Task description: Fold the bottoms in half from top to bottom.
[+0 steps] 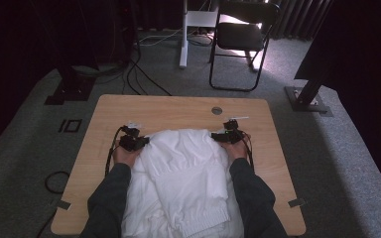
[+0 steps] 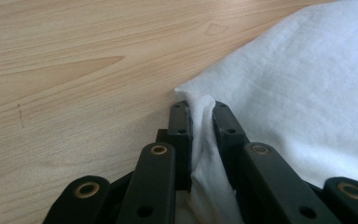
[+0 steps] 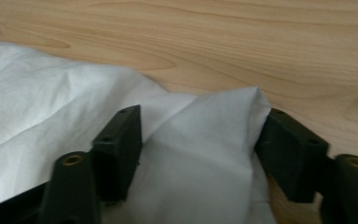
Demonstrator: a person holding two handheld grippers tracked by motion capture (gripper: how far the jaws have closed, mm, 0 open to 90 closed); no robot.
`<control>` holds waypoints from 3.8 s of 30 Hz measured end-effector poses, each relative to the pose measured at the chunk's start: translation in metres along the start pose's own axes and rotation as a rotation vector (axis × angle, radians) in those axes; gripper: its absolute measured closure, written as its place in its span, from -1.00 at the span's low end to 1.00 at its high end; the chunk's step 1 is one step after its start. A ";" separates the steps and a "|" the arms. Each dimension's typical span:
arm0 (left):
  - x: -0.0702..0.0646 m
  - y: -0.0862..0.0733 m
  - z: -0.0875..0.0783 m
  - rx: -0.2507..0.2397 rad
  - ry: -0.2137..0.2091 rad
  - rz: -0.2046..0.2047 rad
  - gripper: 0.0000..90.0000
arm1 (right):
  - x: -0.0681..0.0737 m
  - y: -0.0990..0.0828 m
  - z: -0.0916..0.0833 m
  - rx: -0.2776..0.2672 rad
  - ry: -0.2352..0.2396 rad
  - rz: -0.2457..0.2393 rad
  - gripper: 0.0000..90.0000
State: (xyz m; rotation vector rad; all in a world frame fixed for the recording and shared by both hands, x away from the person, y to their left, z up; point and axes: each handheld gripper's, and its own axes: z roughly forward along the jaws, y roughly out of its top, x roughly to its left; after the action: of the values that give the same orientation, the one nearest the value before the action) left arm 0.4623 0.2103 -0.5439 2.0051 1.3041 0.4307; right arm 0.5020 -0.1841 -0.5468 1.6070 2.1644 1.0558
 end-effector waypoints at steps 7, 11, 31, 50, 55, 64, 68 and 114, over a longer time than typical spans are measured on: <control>-0.004 0.001 -0.001 0.008 0.020 0.012 0.87 | 0.011 0.003 -0.005 0.067 0.009 -0.099 0.90; -0.004 0.008 -0.017 -0.040 0.018 0.001 0.91 | 0.006 0.010 -0.026 -0.015 0.025 -0.087 0.94; -0.010 0.048 -0.113 -0.317 -0.090 -0.018 0.92 | 0.004 0.032 -0.124 -0.299 0.024 -0.151 0.96; -0.058 -0.069 -0.187 -0.343 -0.235 0.069 0.89 | 0.030 -0.114 -0.208 -0.361 0.078 -0.245 0.95; -0.070 -0.118 -0.178 -0.239 -0.267 0.038 0.86 | 0.031 -0.163 -0.203 -0.290 0.089 -0.196 0.94; -0.073 -0.144 -0.158 -0.131 -0.284 -0.005 0.32 | 0.032 -0.193 -0.189 -0.182 0.111 -0.183 0.74; -0.065 -0.127 -0.173 -0.219 -0.284 -0.046 0.15 | 0.030 -0.172 -0.214 -0.305 0.110 -0.166 0.16; -0.109 -0.106 -0.082 -0.053 -0.056 0.217 0.21 | 0.058 -0.155 -0.111 -0.045 0.011 -0.286 0.21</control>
State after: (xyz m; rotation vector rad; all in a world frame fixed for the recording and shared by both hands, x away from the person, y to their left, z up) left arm 0.2951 0.1699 -0.5510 2.1073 1.0349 0.5007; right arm 0.3038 -0.1959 -0.5598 1.2267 2.2741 1.0172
